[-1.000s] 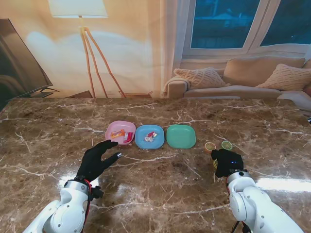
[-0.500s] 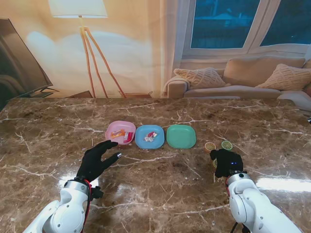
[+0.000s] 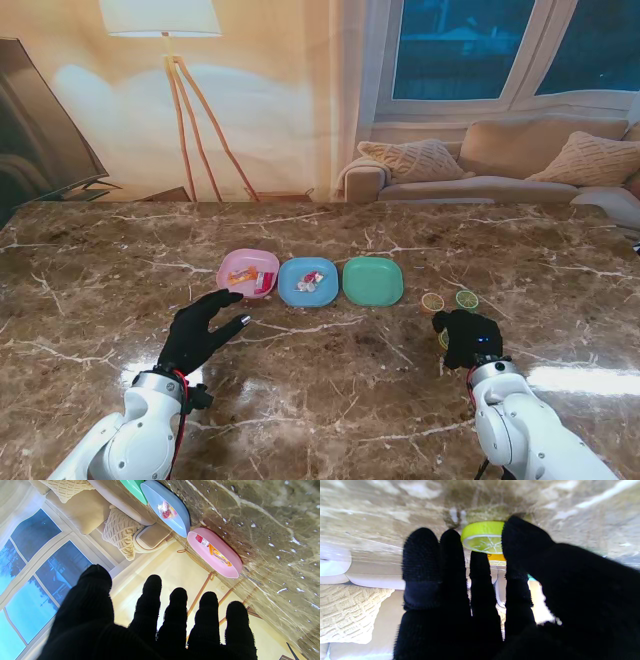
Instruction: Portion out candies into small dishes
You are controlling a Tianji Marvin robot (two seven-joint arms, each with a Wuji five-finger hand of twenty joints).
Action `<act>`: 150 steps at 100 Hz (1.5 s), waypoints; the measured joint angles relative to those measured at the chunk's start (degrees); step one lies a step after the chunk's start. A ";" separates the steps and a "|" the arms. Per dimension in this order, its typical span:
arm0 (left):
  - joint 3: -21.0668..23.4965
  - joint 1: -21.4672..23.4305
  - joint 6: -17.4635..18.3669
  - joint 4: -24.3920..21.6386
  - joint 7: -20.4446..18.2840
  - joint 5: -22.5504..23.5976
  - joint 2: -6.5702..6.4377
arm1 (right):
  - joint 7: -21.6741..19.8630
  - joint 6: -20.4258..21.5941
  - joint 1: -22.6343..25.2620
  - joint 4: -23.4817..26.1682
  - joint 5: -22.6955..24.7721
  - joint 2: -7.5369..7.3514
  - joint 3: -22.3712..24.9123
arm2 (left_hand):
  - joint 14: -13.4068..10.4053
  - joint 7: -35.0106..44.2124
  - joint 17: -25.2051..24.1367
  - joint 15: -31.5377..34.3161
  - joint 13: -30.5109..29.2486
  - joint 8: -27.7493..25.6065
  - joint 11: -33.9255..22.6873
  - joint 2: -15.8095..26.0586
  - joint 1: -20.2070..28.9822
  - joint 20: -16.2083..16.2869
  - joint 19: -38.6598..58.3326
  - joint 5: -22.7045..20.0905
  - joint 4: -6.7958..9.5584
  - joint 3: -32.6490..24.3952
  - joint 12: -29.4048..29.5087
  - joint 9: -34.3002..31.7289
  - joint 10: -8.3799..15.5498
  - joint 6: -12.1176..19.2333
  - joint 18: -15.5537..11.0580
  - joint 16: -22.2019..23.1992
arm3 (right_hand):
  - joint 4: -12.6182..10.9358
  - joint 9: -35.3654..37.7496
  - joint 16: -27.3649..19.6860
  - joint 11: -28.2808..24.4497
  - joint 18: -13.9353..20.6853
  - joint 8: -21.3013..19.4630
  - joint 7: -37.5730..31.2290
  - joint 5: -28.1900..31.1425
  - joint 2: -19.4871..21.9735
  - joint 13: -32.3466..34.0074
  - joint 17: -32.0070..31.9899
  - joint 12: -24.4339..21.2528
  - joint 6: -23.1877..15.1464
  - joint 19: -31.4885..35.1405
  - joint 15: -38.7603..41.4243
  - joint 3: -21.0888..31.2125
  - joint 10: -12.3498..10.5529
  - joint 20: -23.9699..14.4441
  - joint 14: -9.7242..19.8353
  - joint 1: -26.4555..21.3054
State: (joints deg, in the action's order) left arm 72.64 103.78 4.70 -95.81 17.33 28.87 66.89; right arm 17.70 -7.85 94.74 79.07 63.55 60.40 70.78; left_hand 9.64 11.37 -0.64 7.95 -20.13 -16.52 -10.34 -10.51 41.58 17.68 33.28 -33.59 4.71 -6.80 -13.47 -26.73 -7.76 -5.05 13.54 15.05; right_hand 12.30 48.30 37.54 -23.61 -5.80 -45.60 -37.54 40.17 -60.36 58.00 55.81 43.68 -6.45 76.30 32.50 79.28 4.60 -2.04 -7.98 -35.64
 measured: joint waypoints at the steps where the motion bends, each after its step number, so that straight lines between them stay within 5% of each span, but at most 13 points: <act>1: 0.00 0.00 0.00 0.00 0.00 0.00 0.00 | 0.03 0.00 0.04 0.03 0.01 0.01 0.02 | 0.00 0.00 0.00 0.00 0.00 0.00 0.00 0.00 0.00 0.00 0.00 0.00 0.00 0.00 0.00 0.00 0.00 0.00 0.00 0.00 | 0.00 0.02 0.00 0.00 0.00 0.00 -0.03 0.00 0.00 0.01 0.02 0.00 0.00 0.00 -0.19 -0.05 0.00 0.00 0.00 0.00; 102: 0.21 0.11 0.13 -0.01 -0.27 -0.07 -0.01 | -0.08 2.50 -0.07 3.17 0.85 0.36 -0.36 | 0.00 0.00 -0.10 -0.01 0.00 0.00 0.02 0.00 0.00 -0.01 0.00 0.00 0.00 0.01 0.00 0.00 -0.02 -0.01 0.00 -0.01 | 1.43 0.63 -0.55 0.00 -0.40 0.37 -1.07 0.03 -0.01 5.60 1.08 0.00 -0.08 0.00 2.61 -1.01 0.00 -0.76 1.24 0.00; 150: 0.49 0.30 0.52 -0.06 -0.12 0.08 -0.01 | -1.41 5.01 -13.86 -0.88 -2.06 0.37 -10.16 | 0.00 0.00 -0.10 -0.01 0.00 0.00 0.11 0.01 0.00 -0.03 0.00 -0.01 0.00 0.01 0.00 0.00 -0.04 -0.05 0.00 -0.01 | 1.74 0.71 -0.55 0.00 -0.40 0.40 -1.11 0.03 -0.01 5.62 1.08 0.00 -0.08 0.00 2.61 -1.01 0.00 -1.46 1.25 0.00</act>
State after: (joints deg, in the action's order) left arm 73.13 104.09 5.22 -95.87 17.21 28.95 66.88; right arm 16.28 -2.84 80.88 78.19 61.49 60.76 60.62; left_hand 9.64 11.37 -0.74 7.94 -20.13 -16.52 -10.23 -10.51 41.59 17.65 33.28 -33.60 4.71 -6.79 -13.47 -26.73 -7.79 -5.10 13.54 15.05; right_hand 14.03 49.00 36.99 -23.61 -6.20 -45.20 -38.65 40.20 -60.37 63.62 56.90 43.68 -6.54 76.30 35.10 78.27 4.60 -3.49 -6.73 -35.64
